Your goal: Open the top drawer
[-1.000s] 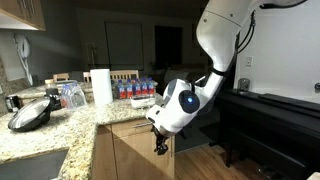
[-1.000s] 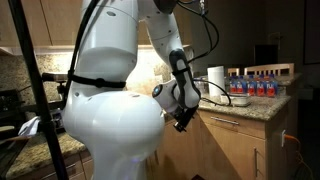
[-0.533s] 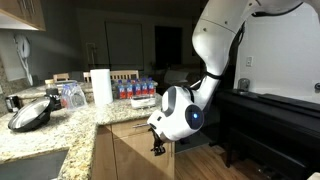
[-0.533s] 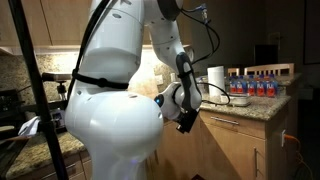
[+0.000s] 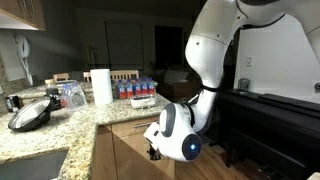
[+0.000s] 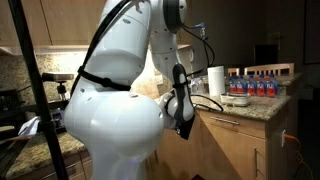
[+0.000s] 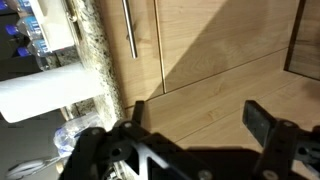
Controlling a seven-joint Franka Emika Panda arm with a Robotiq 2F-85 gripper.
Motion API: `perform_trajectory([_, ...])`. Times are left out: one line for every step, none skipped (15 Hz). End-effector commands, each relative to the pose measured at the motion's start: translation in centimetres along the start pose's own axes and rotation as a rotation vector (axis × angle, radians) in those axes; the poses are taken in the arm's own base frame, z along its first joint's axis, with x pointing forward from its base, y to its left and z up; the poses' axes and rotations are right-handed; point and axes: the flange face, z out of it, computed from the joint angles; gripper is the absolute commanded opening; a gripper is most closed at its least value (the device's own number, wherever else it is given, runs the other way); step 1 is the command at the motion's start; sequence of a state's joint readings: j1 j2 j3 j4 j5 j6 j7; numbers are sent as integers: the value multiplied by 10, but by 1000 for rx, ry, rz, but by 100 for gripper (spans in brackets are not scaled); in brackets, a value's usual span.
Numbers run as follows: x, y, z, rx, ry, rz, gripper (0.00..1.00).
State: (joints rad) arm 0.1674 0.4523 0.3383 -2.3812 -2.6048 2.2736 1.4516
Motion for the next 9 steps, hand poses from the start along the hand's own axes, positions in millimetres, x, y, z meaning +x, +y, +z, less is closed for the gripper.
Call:
perform_trajectory([-8, 0, 7, -21, -21, 2, 100])
perform_trajectory([-16, 1, 14, -33, -42, 7, 100])
perform_trajectory([-22, 2, 20, -36, -56, 11, 100])
perform_trajectory([-25, 3, 23, -38, -62, 15, 100])
perform_trajectory([-17, 0, 23, -53, -49, 9, 100])
perform_trajectory([-13, -5, 24, -59, -43, 14, 100])
perform_trajectory([-4, -13, 29, -75, -32, 0, 100])
perform_trajectory([2, -18, 31, -94, -26, -16, 100])
perform_trajectory([6, -26, 36, -123, -24, -35, 100])
